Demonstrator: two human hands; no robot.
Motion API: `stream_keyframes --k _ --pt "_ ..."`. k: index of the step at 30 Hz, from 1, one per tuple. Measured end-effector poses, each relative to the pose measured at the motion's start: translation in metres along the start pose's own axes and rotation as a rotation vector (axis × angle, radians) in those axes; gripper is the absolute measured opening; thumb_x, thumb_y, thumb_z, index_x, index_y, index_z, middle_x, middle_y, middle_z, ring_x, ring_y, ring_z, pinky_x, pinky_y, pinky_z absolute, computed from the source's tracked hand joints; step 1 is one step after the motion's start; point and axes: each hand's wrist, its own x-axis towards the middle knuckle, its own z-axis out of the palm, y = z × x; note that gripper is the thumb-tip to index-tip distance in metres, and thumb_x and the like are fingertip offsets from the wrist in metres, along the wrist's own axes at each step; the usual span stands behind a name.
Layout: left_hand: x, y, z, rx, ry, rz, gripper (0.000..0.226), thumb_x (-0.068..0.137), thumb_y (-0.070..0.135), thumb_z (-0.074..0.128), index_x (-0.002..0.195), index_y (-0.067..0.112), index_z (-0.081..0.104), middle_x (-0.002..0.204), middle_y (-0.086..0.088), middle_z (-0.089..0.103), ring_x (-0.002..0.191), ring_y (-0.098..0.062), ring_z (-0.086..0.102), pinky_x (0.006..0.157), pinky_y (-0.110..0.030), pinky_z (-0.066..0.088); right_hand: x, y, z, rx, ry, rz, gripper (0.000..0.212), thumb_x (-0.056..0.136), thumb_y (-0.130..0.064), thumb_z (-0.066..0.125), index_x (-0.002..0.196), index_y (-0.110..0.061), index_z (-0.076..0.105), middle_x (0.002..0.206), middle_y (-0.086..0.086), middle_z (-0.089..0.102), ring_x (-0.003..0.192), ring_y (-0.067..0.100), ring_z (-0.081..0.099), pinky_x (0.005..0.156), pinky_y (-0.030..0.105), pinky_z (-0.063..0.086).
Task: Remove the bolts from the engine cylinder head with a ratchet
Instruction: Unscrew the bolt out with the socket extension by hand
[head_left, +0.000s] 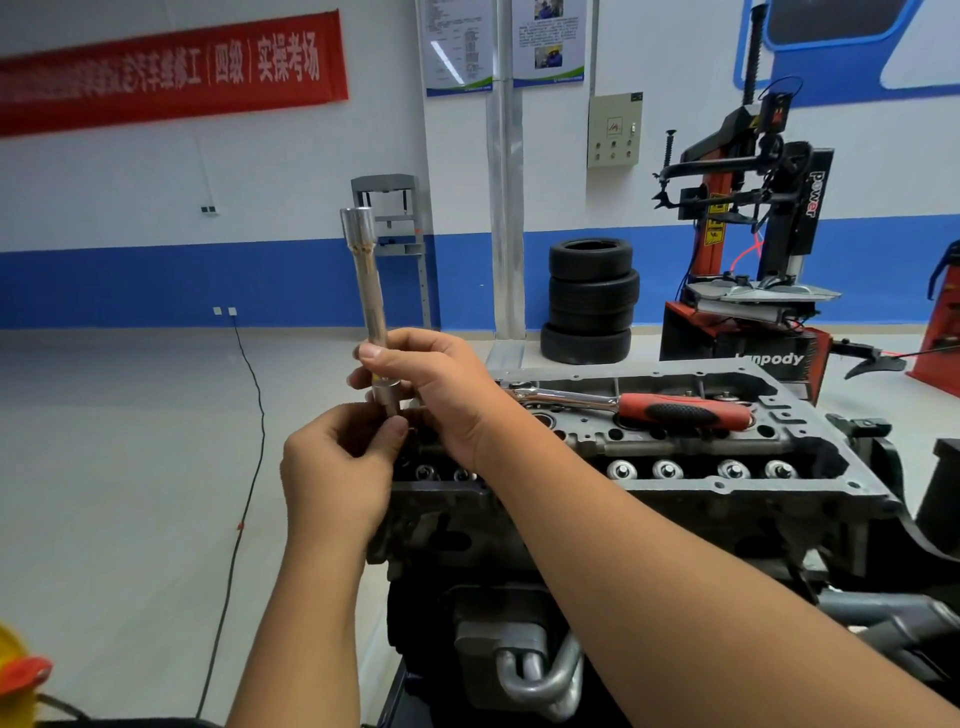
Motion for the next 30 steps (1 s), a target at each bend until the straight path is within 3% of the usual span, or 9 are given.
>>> stream_keyframes --k 3,7,10,13,17,19,22,27,30 --pt "-0.0005 -0.0016 0.0002 0.005 0.03 0.011 0.017 0.087 0.023 0.084 0.084 0.035 0.072 0.084 0.009 0.077 0.084 -0.016 0.075 0.084 -0.043 0.061 0.0005 0.0001 0.0 -0.011 0.008 0.004 0.008 0.096 -0.027 0.072 0.093 -0.02 0.074 0.092 0.003 0.077 0.085 0.015 0.067 0.083 0.039 0.053" --pt "0.0001 0.0007 -0.0013 -0.067 -0.11 -0.051 0.032 0.106 0.016 0.059 0.091 0.039 0.075 0.09 0.016 0.079 0.086 -0.002 0.074 0.077 -0.03 0.055 0.0007 -0.0003 -0.0004 -0.01 0.021 0.017 0.008 0.096 -0.028 0.072 0.091 -0.022 0.073 0.094 0.003 0.077 0.085 0.012 0.067 0.073 0.034 0.053" --pt "0.0014 -0.0008 0.0001 -0.033 -0.015 -0.026 0.021 0.097 0.015 0.073 0.087 0.034 0.073 0.088 0.01 0.078 0.086 -0.013 0.075 0.085 -0.04 0.061 0.0006 0.0005 -0.0002 -0.016 0.009 0.012 0.008 0.096 -0.027 0.072 0.094 -0.02 0.074 0.092 0.002 0.077 0.086 0.013 0.067 0.08 0.037 0.052" --pt "0.0022 -0.0032 0.0011 -0.004 0.048 -0.007 0.018 0.085 0.023 0.086 0.082 0.032 0.071 0.08 0.011 0.076 0.081 -0.016 0.074 0.08 -0.041 0.062 0.0003 0.0001 -0.0004 -0.015 0.011 -0.004 0.006 0.095 -0.024 0.073 0.091 -0.021 0.075 0.091 0.003 0.076 0.079 0.01 0.068 0.08 0.037 0.052" --pt "0.0027 -0.0015 -0.0014 -0.08 -0.138 -0.068 0.031 0.106 0.018 0.058 0.091 0.038 0.076 0.09 0.018 0.078 0.084 -0.001 0.074 0.075 -0.029 0.055 0.0003 -0.0005 0.0004 -0.009 0.025 0.015 0.007 0.094 -0.025 0.074 0.088 -0.023 0.075 0.092 0.003 0.077 0.085 0.014 0.068 0.077 0.038 0.053" --pt "0.0034 -0.0037 -0.0015 -0.046 -0.117 -0.056 0.036 0.107 0.013 0.053 0.091 0.032 0.079 0.087 0.012 0.079 0.081 -0.007 0.075 0.074 -0.032 0.055 0.0003 -0.0003 0.0011 -0.016 0.022 0.023 0.007 0.094 -0.026 0.073 0.089 -0.023 0.074 0.091 0.003 0.077 0.087 0.015 0.067 0.075 0.036 0.053" --pt "0.0034 -0.0063 -0.0005 -0.04 -0.02 -0.039 0.027 0.104 0.012 0.058 0.093 0.026 0.078 0.084 0.009 0.078 0.084 -0.015 0.075 0.079 -0.035 0.059 0.0007 -0.0008 0.0012 -0.023 0.019 0.031 0.007 0.095 -0.027 0.072 0.091 -0.021 0.074 0.091 0.003 0.077 0.09 0.018 0.066 0.079 0.039 0.052" --pt "0.0025 -0.0042 -0.0004 -0.1 -0.02 -0.036 0.025 0.102 0.013 0.066 0.093 0.035 0.074 0.089 0.012 0.078 0.086 -0.009 0.074 0.08 -0.029 0.057 0.0014 -0.0009 0.0009 -0.015 0.03 0.029 0.009 0.096 -0.026 0.071 0.095 -0.018 0.074 0.092 0.004 0.077 0.089 0.019 0.066 0.081 0.04 0.052" --pt "0.0034 -0.0047 -0.0017 -0.078 -0.009 -0.019 0.019 0.098 0.017 0.072 0.096 0.036 0.074 0.094 0.011 0.077 0.088 -0.02 0.072 0.078 -0.037 0.059 0.0014 0.0003 -0.0001 -0.009 0.035 0.024 0.008 0.095 -0.026 0.072 0.093 -0.019 0.074 0.093 0.004 0.077 0.089 0.021 0.067 0.08 0.04 0.052"
